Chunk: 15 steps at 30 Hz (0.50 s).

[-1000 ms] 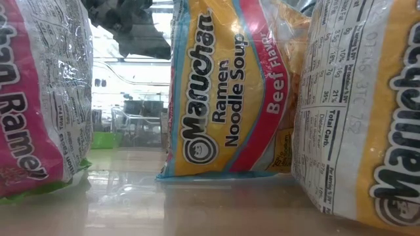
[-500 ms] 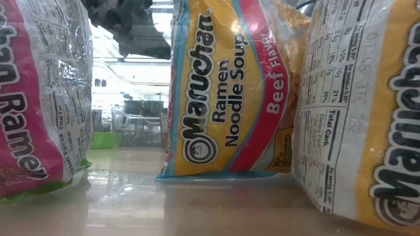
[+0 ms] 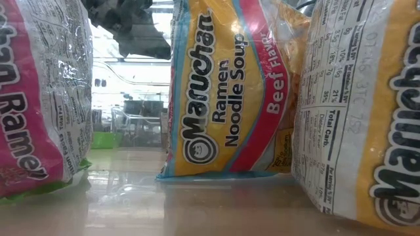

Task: Pick & Place Food Item
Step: Put the orange noodle pack into the bottom transparent bin

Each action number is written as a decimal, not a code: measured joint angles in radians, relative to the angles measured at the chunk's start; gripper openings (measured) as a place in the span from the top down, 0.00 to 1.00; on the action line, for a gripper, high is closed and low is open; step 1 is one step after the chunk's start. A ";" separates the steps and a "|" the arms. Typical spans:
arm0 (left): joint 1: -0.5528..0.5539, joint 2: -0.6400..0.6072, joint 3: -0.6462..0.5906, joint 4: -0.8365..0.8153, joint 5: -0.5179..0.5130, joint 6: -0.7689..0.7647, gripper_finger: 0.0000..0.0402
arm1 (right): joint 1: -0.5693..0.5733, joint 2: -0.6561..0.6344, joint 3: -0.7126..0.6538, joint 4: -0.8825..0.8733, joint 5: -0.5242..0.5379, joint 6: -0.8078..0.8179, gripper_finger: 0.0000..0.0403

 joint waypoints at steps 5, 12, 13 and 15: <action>0.000 0.000 0.000 0.000 0.000 0.000 0.75 | 0.000 0.000 0.000 0.000 0.000 -0.001 0.78; 0.000 0.000 0.000 0.000 0.000 0.000 0.75 | 0.000 0.000 0.000 0.001 0.000 0.007 0.78; 0.000 0.000 0.000 0.000 0.000 0.000 0.75 | 0.000 0.000 0.000 0.000 -0.001 0.015 0.78; 0.000 0.000 0.000 0.000 0.000 0.000 0.75 | 0.000 0.000 0.000 0.000 -0.003 0.031 0.78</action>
